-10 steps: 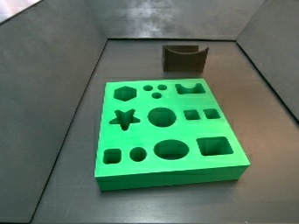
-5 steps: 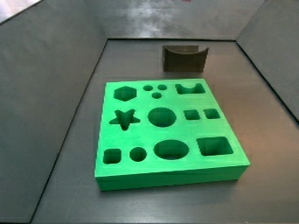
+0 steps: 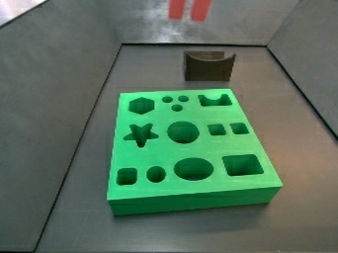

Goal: Pick up the double-square object. Move up. Place the double-square object on the fixture. Regrasp the double-square object. Move to above the board. Insert the double-square object.
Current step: Move to above the board, then insert the double-square object.

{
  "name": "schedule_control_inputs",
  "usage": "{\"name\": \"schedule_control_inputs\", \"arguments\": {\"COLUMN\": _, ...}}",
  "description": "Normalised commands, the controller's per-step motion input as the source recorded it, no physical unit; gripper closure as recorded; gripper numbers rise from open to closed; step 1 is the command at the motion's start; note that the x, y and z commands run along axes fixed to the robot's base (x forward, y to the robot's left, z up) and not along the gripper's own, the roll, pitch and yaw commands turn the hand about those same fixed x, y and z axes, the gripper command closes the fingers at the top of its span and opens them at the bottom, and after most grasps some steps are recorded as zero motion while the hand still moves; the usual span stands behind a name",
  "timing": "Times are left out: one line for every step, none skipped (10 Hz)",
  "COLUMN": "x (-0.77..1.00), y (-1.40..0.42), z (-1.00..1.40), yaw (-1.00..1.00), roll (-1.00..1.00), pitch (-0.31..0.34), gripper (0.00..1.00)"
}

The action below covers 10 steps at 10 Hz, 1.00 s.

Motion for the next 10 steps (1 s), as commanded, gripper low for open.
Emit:
{"name": "schedule_control_inputs", "arguments": {"x": -0.58, "y": -0.84, "z": 0.19, "yaw": -0.13, "roll": -1.00, "pitch": -0.140, "gripper": 1.00}}
{"name": "schedule_control_inputs", "arguments": {"x": -0.40, "y": -0.53, "z": 0.12, "yaw": -0.13, "roll": -1.00, "pitch": -0.144, "gripper": 1.00}}
{"name": "schedule_control_inputs", "arguments": {"x": -0.25, "y": -0.29, "z": 0.06, "yaw": -0.13, "roll": -1.00, "pitch": -0.136, "gripper": 1.00}}
{"name": "schedule_control_inputs", "arguments": {"x": -0.14, "y": -0.11, "z": 0.03, "yaw": -0.09, "roll": -0.80, "pitch": -0.097, "gripper": 1.00}}
{"name": "schedule_control_inputs", "arguments": {"x": -0.09, "y": -0.04, "z": 0.01, "yaw": -0.06, "roll": -0.57, "pitch": -0.071, "gripper": 1.00}}
{"name": "schedule_control_inputs", "arguments": {"x": -0.06, "y": -0.03, "z": 0.01, "yaw": -0.04, "roll": -0.38, "pitch": -0.051, "gripper": 1.00}}
{"name": "schedule_control_inputs", "arguments": {"x": -0.04, "y": -0.01, "z": 0.01, "yaw": -0.03, "roll": -0.25, "pitch": -0.032, "gripper": 1.00}}
{"name": "schedule_control_inputs", "arguments": {"x": 0.00, "y": 0.00, "z": 0.00, "yaw": 0.00, "roll": 0.00, "pitch": -0.014, "gripper": 1.00}}
{"name": "schedule_control_inputs", "arguments": {"x": 0.33, "y": -0.21, "z": -0.04, "yaw": 0.35, "roll": 0.03, "pitch": -0.083, "gripper": 1.00}}
{"name": "schedule_control_inputs", "arguments": {"x": 0.79, "y": 0.00, "z": -0.07, "yaw": 0.42, "roll": 0.00, "pitch": -0.027, "gripper": 1.00}}
